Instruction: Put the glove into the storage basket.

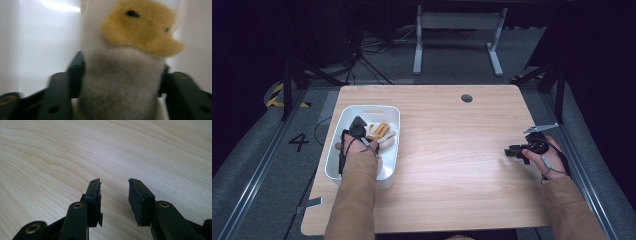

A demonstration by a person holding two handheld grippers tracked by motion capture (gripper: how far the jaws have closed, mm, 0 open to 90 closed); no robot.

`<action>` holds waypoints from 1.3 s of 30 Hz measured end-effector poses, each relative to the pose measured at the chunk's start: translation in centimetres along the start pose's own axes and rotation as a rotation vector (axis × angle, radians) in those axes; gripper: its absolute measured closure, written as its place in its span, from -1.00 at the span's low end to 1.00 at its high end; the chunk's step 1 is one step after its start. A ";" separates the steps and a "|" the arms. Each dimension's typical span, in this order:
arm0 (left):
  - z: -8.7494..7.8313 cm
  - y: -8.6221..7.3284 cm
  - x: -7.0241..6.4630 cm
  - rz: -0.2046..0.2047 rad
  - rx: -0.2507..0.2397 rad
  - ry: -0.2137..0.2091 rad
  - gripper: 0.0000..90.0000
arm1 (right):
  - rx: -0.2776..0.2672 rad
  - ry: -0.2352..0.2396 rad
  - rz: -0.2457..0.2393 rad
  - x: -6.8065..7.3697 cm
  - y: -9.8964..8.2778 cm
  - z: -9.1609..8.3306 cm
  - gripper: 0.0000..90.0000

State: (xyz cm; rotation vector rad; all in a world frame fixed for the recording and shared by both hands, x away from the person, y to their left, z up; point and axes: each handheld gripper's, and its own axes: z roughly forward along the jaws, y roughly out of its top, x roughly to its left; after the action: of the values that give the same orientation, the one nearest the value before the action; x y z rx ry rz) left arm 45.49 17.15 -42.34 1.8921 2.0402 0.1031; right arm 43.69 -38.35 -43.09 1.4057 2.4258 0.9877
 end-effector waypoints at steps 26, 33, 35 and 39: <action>-3.0 0.7 -1.5 0.082 -0.105 0.019 -0.57 | -0.023 0.001 0.019 0.0 -0.1 0.1 0.33; -5.1 0.6 -2.3 0.160 -0.181 -0.016 -0.55 | -0.028 -0.007 0.014 0.0 -0.1 -0.1 0.31; -5.6 0.4 -2.7 0.195 -0.194 -0.034 -0.55 | -0.032 -0.009 0.013 0.0 -0.1 -0.1 0.30; -6.6 0.0 -3.5 0.256 -0.252 -0.082 -0.53 | -0.031 -0.006 0.015 0.0 -0.2 -0.1 0.30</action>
State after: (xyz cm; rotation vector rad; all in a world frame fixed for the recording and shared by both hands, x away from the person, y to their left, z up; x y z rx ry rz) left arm 43.61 14.99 -35.46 1.9501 1.6378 0.3253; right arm 43.55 -38.48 -43.12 1.4163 2.3881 1.0186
